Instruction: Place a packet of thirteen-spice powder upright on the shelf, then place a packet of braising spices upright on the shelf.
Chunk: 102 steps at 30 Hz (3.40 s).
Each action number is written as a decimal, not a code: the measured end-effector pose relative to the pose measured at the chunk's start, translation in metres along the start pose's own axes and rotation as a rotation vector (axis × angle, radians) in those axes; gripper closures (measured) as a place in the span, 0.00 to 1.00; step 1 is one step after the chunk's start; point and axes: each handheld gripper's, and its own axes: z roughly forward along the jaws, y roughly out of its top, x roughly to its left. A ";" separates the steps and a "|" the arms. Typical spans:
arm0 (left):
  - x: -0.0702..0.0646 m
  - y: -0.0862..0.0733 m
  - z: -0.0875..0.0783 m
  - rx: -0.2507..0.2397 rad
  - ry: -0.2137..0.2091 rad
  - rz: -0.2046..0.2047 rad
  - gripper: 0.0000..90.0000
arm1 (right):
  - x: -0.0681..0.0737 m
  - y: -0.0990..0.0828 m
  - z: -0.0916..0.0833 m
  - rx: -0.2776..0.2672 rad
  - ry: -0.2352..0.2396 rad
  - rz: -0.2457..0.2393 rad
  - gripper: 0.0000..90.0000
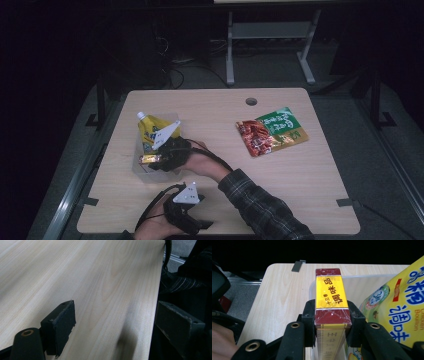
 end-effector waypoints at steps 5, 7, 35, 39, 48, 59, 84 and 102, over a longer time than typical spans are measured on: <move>0.000 0.000 0.000 -0.005 0.001 0.001 0.18 | 0.001 -0.002 0.005 0.005 0.006 0.004 0.72; 0.000 0.000 0.000 -0.003 0.001 0.002 0.18 | 0.002 -0.003 0.006 0.011 0.017 0.009 0.72; 0.003 0.000 0.000 0.006 0.006 0.007 0.18 | 0.000 -0.025 -0.067 -0.074 -0.062 0.118 0.48; 0.003 0.000 0.000 0.009 0.006 -0.009 0.18 | -0.001 -0.034 -0.080 -0.085 -0.082 0.146 0.49; 0.004 0.000 0.002 0.003 0.000 -0.022 0.18 | -0.014 -0.072 -0.124 -0.090 -0.186 0.242 0.68; 0.005 0.000 0.003 0.000 0.001 -0.028 0.18 | -0.041 -0.113 -0.159 -0.061 -0.338 0.369 0.93; 0.008 -0.001 0.001 -0.008 0.010 -0.030 0.18 | -0.132 -0.229 -0.217 -0.002 -0.763 0.698 1.00; 0.015 -0.004 -0.008 -0.026 0.046 -0.062 0.18 | -0.153 -0.296 -0.246 0.106 -0.914 0.848 1.00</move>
